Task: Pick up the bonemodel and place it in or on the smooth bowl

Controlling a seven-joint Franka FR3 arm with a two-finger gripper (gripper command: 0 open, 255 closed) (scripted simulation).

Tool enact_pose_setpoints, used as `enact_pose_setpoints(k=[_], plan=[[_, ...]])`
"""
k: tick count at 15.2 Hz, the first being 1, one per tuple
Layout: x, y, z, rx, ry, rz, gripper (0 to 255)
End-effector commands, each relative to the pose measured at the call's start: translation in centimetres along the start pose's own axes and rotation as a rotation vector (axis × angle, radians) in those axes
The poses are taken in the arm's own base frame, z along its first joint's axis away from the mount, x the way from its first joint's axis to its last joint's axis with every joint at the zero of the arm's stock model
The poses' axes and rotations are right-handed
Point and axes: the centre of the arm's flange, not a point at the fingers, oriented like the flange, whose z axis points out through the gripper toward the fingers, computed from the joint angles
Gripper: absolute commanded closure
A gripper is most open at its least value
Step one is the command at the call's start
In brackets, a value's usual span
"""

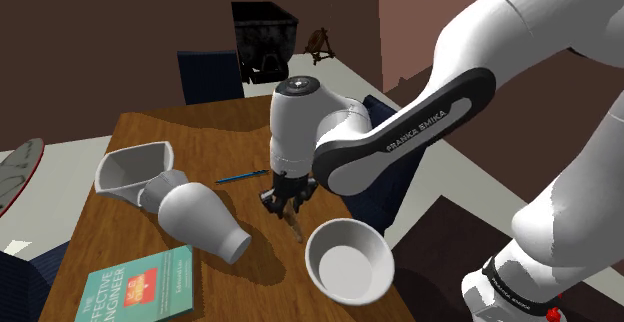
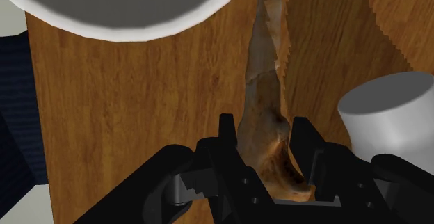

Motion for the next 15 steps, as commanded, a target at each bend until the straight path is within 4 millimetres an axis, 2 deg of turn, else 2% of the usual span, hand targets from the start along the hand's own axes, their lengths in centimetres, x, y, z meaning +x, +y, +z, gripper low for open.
enact_pose_setpoints(k=[1, 6, 15], plan=[[0.0, 0.0, -1.1, 0.0, -0.001, 0.0, 255], [0.2, -0.1, -3.5, 0.0, -0.001, 0.0, 255], [-9.3, 6.9, -5.1, 0.0, -0.001, 0.0, 255]])
